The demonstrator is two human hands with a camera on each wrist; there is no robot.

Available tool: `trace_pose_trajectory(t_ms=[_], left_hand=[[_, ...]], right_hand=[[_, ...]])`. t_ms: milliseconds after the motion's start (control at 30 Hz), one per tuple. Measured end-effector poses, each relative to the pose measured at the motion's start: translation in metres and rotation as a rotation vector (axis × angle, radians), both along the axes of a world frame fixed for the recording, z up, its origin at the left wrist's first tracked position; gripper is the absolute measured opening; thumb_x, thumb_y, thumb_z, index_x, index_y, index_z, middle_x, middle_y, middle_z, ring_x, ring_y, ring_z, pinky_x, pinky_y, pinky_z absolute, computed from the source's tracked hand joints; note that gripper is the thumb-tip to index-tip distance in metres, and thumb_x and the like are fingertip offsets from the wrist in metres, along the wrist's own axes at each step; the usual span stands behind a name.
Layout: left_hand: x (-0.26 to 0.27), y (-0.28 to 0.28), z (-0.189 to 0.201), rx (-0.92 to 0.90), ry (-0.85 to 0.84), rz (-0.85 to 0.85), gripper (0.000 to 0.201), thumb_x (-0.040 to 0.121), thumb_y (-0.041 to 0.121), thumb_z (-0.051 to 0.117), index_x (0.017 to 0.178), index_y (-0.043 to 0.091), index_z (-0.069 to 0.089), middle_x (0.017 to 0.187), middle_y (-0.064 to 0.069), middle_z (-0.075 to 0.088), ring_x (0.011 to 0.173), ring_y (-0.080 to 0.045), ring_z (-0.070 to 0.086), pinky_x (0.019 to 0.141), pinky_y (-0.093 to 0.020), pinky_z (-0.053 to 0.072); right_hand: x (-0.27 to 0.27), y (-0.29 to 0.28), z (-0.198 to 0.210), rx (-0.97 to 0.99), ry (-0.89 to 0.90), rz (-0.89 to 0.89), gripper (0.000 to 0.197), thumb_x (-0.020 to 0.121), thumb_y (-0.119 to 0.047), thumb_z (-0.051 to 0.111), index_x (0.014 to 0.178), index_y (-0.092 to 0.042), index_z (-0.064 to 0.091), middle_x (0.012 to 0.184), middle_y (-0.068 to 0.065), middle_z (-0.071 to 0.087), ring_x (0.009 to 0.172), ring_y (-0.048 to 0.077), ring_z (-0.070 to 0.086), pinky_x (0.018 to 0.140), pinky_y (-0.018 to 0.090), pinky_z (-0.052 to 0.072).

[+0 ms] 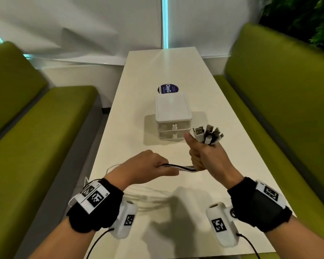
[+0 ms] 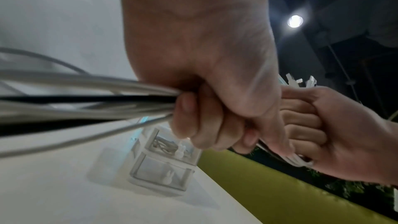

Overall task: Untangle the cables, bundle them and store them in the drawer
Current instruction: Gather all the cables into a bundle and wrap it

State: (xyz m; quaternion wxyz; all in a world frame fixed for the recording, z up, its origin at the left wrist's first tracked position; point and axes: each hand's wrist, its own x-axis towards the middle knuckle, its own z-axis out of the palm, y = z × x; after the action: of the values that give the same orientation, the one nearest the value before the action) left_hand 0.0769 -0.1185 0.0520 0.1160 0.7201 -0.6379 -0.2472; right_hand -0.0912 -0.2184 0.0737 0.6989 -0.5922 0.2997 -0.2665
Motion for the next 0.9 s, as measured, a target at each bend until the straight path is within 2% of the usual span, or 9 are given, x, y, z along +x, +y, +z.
trace_pose_trajectory(t_ms=[100,167,233,333,433,533,633,733,900], left_hand=[[-0.002,-0.005,0.004,-0.074,-0.070,0.013,0.056,0.087,0.064,0.050,0.061,0.014,0.050,0.048,0.001,0.040,0.048,-0.015,0.037,0.052,-0.030,0.029],[-0.003,-0.003,0.010,-0.107,-0.091,0.038,0.054,0.089,0.061,0.049,0.063,0.014,0.052,0.048,0.000,0.040,0.048,-0.015,0.038,0.048,-0.027,0.027],[-0.001,0.002,0.015,-0.127,-0.078,0.064,0.054,0.090,0.058,0.051,0.058,0.015,0.046,0.046,0.002,0.036,0.047,-0.014,0.036,0.047,-0.025,0.024],[0.002,0.009,0.022,-0.171,-0.060,0.103,0.053,0.090,0.054,0.054,0.054,0.016,0.042,0.041,0.003,0.035,0.046,-0.013,0.036,0.046,-0.025,0.024],[-0.003,0.015,0.022,-0.193,-0.119,0.058,0.053,0.088,0.058,0.052,0.056,0.017,0.044,0.042,0.004,0.040,0.046,-0.013,0.038,0.046,-0.025,0.025],[-0.003,0.021,0.018,-0.210,-0.169,-0.002,0.057,0.082,0.070,0.045,0.057,0.019,0.044,0.043,0.001,0.038,0.046,-0.016,0.039,0.051,-0.030,0.030],[0.000,0.032,0.009,-0.198,-0.133,-0.051,0.066,0.074,0.083,0.038,0.058,0.019,0.046,0.044,0.000,0.040,0.049,-0.016,0.040,0.048,-0.025,0.027],[0.003,0.041,0.000,-0.157,-0.029,-0.020,0.078,0.070,0.089,0.033,0.062,0.013,0.049,0.048,0.000,0.040,0.049,-0.015,0.037,0.048,-0.023,0.025],[0.005,0.042,0.010,-0.121,0.016,0.008,0.051,0.081,0.071,0.044,0.055,0.028,0.051,0.046,0.006,0.046,0.048,-0.012,0.042,0.048,-0.019,0.029]], right_hand=[[0.010,0.001,0.008,-0.247,0.079,-0.020,0.044,0.094,-0.031,0.061,0.051,-0.030,0.050,0.042,-0.015,0.036,0.039,0.003,0.031,0.047,0.018,0.026],[0.014,0.004,0.015,-0.332,0.090,-0.038,0.041,0.094,-0.033,0.062,0.054,-0.030,0.053,0.043,-0.016,0.043,0.043,0.002,0.038,0.050,0.013,0.030],[0.014,0.008,0.019,-0.280,0.045,-0.008,0.043,0.094,-0.036,0.060,0.052,-0.030,0.055,0.046,-0.010,0.041,0.045,0.008,0.036,0.050,0.019,0.029],[0.010,0.017,0.019,-0.282,0.027,0.032,0.049,0.096,-0.039,0.056,0.049,-0.028,0.051,0.047,0.009,0.045,0.047,0.021,0.043,0.052,0.027,0.037],[0.008,0.029,0.018,-0.304,0.024,0.034,0.039,0.097,-0.034,0.057,0.059,-0.033,0.049,0.043,-0.015,0.046,0.041,0.003,0.044,0.050,0.014,0.034],[0.005,0.041,0.013,-0.347,0.065,0.053,0.038,0.096,-0.033,0.057,0.058,-0.033,0.051,0.044,-0.020,0.046,0.044,-0.003,0.045,0.047,0.007,0.033],[-0.001,0.043,0.010,-0.405,0.135,0.072,0.046,0.095,-0.039,0.057,0.051,-0.032,0.047,0.048,-0.013,0.039,0.046,0.003,0.035,0.049,0.011,0.030],[-0.005,0.043,0.009,-0.417,0.223,0.090,0.047,0.094,-0.044,0.057,0.054,-0.024,0.042,0.048,-0.009,0.036,0.047,0.008,0.032,0.049,0.016,0.028],[0.003,0.048,0.006,-0.501,0.389,0.066,0.054,0.093,-0.045,0.057,0.051,-0.019,0.034,0.048,-0.003,0.036,0.052,0.017,0.031,0.054,0.033,0.030]])
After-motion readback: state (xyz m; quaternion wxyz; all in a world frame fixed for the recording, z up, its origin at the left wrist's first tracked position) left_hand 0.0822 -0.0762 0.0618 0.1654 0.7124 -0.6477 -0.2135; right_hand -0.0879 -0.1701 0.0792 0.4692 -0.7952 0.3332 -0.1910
